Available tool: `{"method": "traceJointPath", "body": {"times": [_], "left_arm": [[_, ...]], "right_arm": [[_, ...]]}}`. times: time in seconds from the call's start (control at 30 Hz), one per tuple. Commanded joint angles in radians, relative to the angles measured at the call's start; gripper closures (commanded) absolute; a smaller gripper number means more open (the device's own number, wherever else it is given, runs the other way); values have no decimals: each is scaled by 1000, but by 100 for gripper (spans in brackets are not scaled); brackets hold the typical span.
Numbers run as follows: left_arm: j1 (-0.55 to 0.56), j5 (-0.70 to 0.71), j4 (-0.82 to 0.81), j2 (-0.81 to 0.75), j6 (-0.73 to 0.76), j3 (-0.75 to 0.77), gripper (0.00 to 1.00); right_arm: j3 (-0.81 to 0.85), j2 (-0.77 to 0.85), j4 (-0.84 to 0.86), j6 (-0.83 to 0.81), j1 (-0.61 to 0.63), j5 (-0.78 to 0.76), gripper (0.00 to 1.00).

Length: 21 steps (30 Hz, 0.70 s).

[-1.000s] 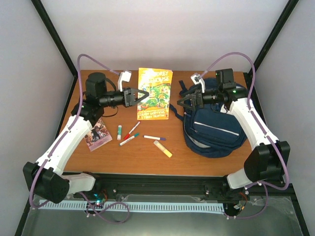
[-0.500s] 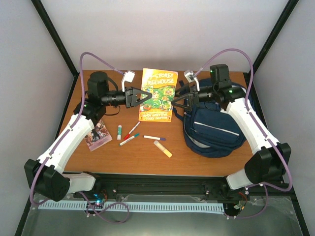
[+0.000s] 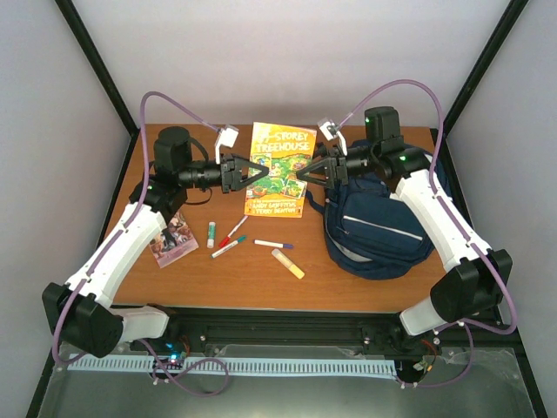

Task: Pack the student bag
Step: Pick up the book from the center of the board.

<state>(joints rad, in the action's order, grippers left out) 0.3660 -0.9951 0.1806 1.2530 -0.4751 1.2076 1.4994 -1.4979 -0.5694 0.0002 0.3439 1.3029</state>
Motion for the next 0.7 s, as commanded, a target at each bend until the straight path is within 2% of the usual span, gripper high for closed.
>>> {"method": "traceJointPath", "body": {"times": [0.0, 0.07, 0.23, 0.27, 0.33, 0.43, 0.6, 0.67], "left_arm": [[8, 9, -2, -14, 54, 52, 99], [8, 16, 3, -3, 59, 55, 99], [8, 31, 0, 28, 52, 61, 99], [8, 40, 0, 31, 51, 64, 95], [8, 90, 9, 37, 41, 64, 62], [9, 156, -25, 32, 8, 31, 36], [8, 344, -253, -65, -126, -162, 17], [8, 381, -337, -86, -188, -237, 14]], "right_arm": [[-9, 31, 57, 52, 11, 27, 48], [-25, 39, 80, 80, 11, 6, 52], [-23, 19, 109, 140, 11, -45, 82], [-18, 11, 108, 141, 10, -47, 87], [0, 0, 106, 141, 8, -49, 96], [29, 3, 117, 149, -7, -60, 97], [62, 25, 161, 186, -64, -79, 97], [73, 25, 156, 190, -79, -73, 97]]}}
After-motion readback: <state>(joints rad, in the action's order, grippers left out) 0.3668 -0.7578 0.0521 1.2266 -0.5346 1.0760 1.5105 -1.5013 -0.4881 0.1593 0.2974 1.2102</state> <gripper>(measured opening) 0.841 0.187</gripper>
